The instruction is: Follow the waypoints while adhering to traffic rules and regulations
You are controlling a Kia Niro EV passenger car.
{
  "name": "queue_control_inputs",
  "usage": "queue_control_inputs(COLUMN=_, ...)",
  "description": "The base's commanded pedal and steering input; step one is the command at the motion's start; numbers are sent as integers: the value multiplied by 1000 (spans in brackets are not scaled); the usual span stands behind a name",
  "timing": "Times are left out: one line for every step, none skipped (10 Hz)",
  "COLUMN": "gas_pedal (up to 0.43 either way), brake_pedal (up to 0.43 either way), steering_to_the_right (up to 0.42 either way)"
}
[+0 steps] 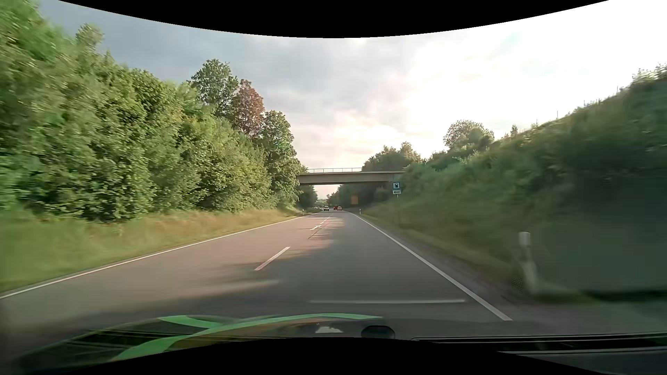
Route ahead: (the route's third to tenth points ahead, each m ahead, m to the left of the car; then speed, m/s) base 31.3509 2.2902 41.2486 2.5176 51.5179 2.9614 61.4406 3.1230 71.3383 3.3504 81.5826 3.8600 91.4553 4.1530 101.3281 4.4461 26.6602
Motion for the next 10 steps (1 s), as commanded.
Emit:
queue_control_inputs(gas_pedal=118, brake_pedal=0, steering_to_the_right=-4)
queue_control_inputs(gas_pedal=118, brake_pedal=0, steering_to_the_right=-4)
queue_control_inputs(gas_pedal=118, brake_pedal=0, steering_to_the_right=-4)
queue_control_inputs(gas_pedal=118, brake_pedal=0, steering_to_the_right=-5)
queue_control_inputs(gas_pedal=118, brake_pedal=0, steering_to_the_right=-5)
queue_control_inputs(gas_pedal=118, brake_pedal=0, steering_to_the_right=-6)
queue_control_inputs(gas_pedal=130, brake_pedal=0, steering_to_the_right=-7)
queue_control_inputs(gas_pedal=130, brake_pedal=0, steering_to_the_right=-7)
queue_control_inputs(gas_pedal=130, brake_pedal=0, steering_to_the_right=-7)
queue_control_inputs(gas_pedal=130, brake_pedal=0, steering_to_the_right=-7)
